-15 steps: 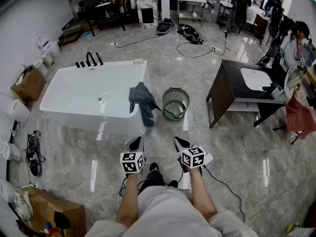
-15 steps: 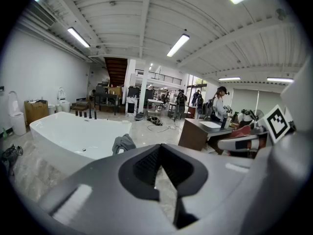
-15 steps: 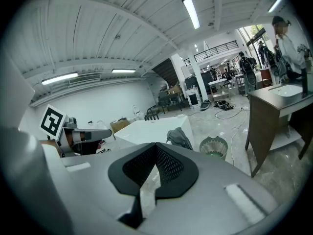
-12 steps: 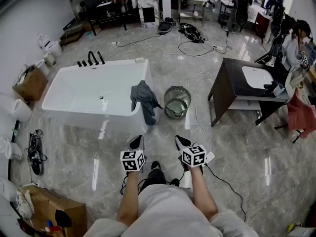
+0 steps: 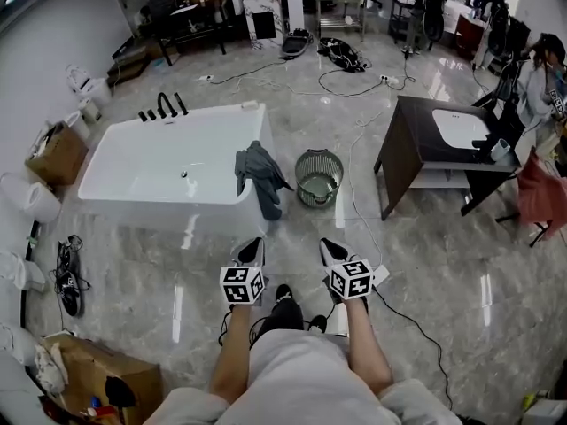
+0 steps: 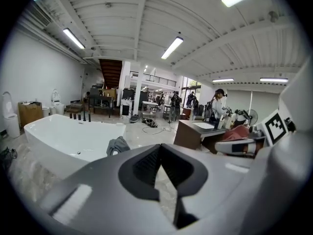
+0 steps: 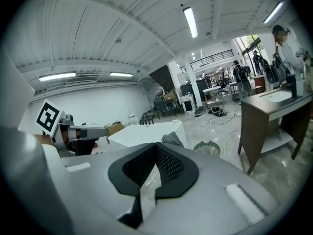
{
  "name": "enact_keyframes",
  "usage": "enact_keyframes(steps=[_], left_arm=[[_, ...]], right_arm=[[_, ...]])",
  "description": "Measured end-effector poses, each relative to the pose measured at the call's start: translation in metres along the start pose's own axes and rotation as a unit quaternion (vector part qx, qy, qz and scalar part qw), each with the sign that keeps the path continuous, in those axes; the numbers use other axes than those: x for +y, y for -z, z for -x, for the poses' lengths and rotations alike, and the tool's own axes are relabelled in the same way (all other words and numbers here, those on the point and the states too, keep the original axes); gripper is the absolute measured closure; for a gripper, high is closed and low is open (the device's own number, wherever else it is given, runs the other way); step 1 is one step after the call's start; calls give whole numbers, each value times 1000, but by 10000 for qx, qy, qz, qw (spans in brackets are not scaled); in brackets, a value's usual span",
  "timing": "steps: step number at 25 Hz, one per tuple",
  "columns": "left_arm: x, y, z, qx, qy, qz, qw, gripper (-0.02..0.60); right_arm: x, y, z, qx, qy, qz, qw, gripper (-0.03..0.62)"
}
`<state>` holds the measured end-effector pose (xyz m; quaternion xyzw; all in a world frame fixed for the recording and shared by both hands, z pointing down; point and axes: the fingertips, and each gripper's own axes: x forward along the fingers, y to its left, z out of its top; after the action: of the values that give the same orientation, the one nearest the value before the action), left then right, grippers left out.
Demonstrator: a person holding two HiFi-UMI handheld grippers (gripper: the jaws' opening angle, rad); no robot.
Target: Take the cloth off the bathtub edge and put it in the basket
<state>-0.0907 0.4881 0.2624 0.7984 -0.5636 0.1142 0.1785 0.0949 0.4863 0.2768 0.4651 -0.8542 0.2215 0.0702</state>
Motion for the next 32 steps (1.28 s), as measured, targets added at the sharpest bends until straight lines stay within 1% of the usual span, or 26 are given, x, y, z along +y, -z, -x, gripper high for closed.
enact_keyframes(steps=[1, 2, 5, 6, 7, 9, 11, 14, 17, 19, 23, 27, 30, 32], left_arm=[[-2, 1, 0, 4, -3, -10, 10000, 523], [-3, 4, 0, 49, -31, -98, 9999, 523], [3, 12, -2, 353, -251, -756, 9962, 525], [7, 14, -4, 411, -308, -835, 9952, 525], [12, 14, -7, 424, -340, -772, 9955, 525], [20, 13, -14, 392, -354, -491, 9974, 525], [26, 11, -24, 390, -313, -365, 9981, 525], [35, 3, -46, 468, -162, -390, 9980, 525], [52, -12, -73, 557, -136, -405, 9975, 523], [62, -24, -93, 524, -103, -419, 9977, 523], [78, -42, -141, 501, 149, -318, 9981, 523], [103, -60, -188, 609, 290, -283, 9973, 523], [122, -78, -216, 590, 373, -185, 9974, 523], [136, -86, -231, 602, 422, -128, 9972, 523]], right_arm=[[-5, 0, 1, -45, 56, -70, 9999, 592], [-9, -1, 2, -94, 91, -167, 9998, 592], [-11, -6, 0, -220, -16, -466, 9987, 592], [-10, -7, -1, -245, -82, -530, 9983, 592], [-10, -7, -4, -258, -131, -579, 9979, 592], [-12, -6, -11, -240, -176, -645, 9975, 592], [-16, -8, -20, -220, -175, -690, 9972, 592], [-27, -20, -37, -220, -106, -696, 9973, 592], [-38, -31, -57, -134, -37, -660, 9977, 592], [-44, -35, -69, -56, -7, -668, 9978, 592], [-61, -46, -104, 59, 137, -685, 9975, 592], [-72, -63, -150, 323, 242, -537, 9977, 592], [-76, -75, -183, 564, 310, -352, 9973, 592], [-75, -80, -203, 650, 290, -322, 9969, 592]])
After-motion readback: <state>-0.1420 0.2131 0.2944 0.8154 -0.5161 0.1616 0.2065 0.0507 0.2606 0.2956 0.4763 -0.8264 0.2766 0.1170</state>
